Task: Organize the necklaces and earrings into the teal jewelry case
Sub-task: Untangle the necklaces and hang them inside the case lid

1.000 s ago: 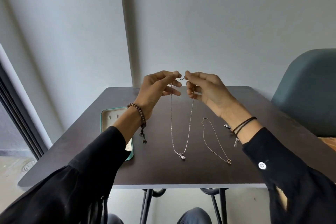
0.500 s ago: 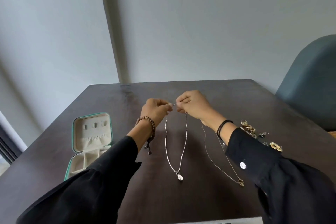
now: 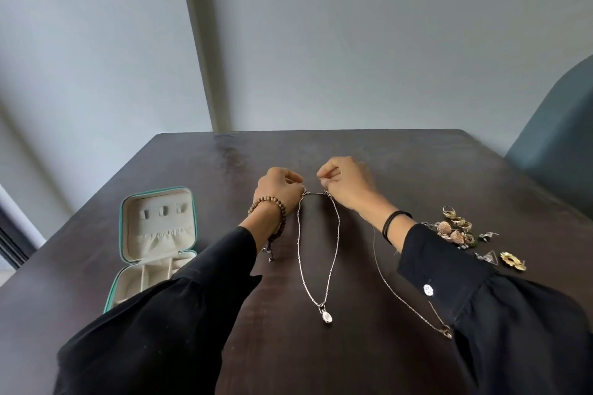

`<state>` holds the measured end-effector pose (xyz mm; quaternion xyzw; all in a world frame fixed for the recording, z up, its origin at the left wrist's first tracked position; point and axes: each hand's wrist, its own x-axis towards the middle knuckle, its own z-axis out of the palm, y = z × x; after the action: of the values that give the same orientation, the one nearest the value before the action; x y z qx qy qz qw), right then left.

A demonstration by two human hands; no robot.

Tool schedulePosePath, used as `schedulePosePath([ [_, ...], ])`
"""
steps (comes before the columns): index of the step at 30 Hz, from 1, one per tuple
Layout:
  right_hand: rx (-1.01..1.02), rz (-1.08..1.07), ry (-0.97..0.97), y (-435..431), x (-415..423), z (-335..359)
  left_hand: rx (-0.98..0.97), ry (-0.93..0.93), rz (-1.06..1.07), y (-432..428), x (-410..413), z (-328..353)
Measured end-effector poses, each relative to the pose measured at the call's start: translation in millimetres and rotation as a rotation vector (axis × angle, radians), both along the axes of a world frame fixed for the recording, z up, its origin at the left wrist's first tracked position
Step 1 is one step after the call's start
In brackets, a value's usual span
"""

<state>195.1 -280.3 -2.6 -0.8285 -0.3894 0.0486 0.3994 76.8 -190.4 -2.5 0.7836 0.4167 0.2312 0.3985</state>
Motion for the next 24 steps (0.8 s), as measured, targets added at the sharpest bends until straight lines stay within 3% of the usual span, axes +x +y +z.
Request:
schedulePosePath([
  [10, 0.055, 0.120, 0.014, -12.8, -52.0, 21.7, 0.059, -0.055, -0.036, -15.5, -44.7, 18.5],
  [24, 0.051, 0.469, -0.011, -13.6, -188.8, 38.0, 0.210, 0.019, 0.086, -16.8, -220.5, 37.4],
])
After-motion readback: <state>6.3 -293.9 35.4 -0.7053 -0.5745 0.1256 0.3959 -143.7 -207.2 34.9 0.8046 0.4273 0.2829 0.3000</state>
